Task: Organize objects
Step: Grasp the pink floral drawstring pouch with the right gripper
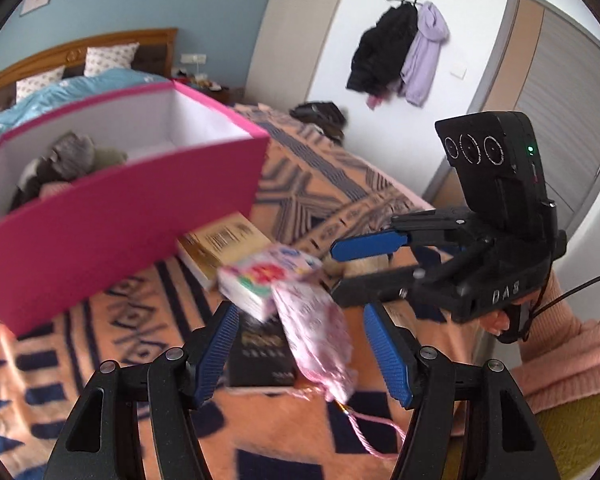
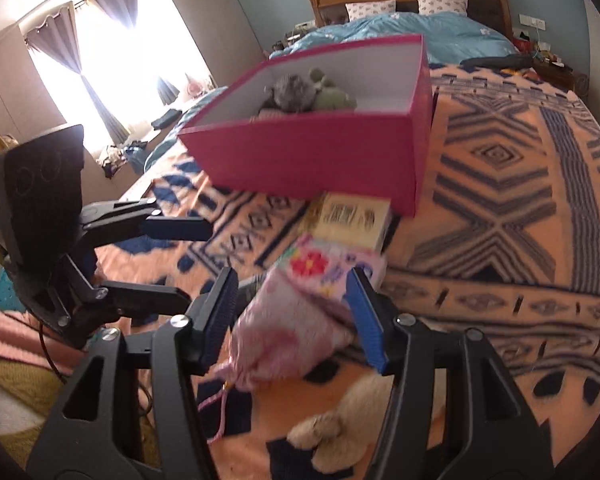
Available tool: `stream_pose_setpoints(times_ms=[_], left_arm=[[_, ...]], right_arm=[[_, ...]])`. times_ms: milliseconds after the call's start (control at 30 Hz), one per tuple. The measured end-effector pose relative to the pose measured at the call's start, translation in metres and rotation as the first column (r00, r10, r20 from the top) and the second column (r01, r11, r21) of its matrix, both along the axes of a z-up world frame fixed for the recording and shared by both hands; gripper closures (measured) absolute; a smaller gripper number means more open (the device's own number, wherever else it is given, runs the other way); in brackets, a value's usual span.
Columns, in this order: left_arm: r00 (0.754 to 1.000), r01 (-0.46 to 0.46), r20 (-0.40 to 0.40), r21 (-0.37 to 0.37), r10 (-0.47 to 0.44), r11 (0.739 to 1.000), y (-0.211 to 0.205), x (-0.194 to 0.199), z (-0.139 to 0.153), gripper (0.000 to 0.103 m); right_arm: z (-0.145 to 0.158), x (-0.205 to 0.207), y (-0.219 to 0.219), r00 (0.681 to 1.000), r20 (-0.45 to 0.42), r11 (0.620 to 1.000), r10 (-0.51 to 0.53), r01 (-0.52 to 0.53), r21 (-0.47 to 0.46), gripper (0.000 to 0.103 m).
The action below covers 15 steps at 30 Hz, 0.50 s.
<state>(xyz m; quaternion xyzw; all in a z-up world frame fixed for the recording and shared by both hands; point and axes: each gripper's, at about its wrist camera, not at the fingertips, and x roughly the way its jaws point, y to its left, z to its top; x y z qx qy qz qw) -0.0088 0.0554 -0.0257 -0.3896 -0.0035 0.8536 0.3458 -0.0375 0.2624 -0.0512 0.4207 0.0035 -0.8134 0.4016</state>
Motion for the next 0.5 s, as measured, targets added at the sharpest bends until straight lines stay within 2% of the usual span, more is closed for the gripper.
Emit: stream_pose_setpoints(times_ms=[67, 233, 400, 433, 500], left_arm=[[1.0, 0.001, 0.016, -0.021, -0.001, 1.0, 0.006, 0.003, -0.007, 0.038], [0.999, 0.016, 0.051, -0.05, -0.013, 0.999, 0.015, 0.008, -0.02, 0.041], [0.995, 0.027, 0.099, -0.056, -0.021, 0.998, 0.02, 0.009, -0.031, 0.058], [0.994, 0.024, 0.108, -0.06, -0.017, 0.998, 0.019, 0.007, -0.034, 0.061], [0.994, 0.02, 0.111, -0.059, -0.014, 0.998, 0.019, 0.007, -0.036, 0.065]], right_arm=[[-0.008, 0.005, -0.001, 1.0, 0.014, 1.0, 0.004, -0.004, 0.017, 0.05], [-0.027, 0.0, 0.0, 0.997, 0.069, 1.0, -0.017, 0.015, 0.028, 0.05], [-0.037, -0.002, -0.013, 0.997, 0.071, 0.999, -0.001, -0.002, 0.042, 0.052], [-0.037, -0.001, -0.014, 0.998, 0.062, 0.999, 0.001, -0.003, 0.035, 0.056], [-0.038, 0.0, -0.013, 0.999, 0.048, 0.999, 0.005, -0.007, 0.031, 0.077]])
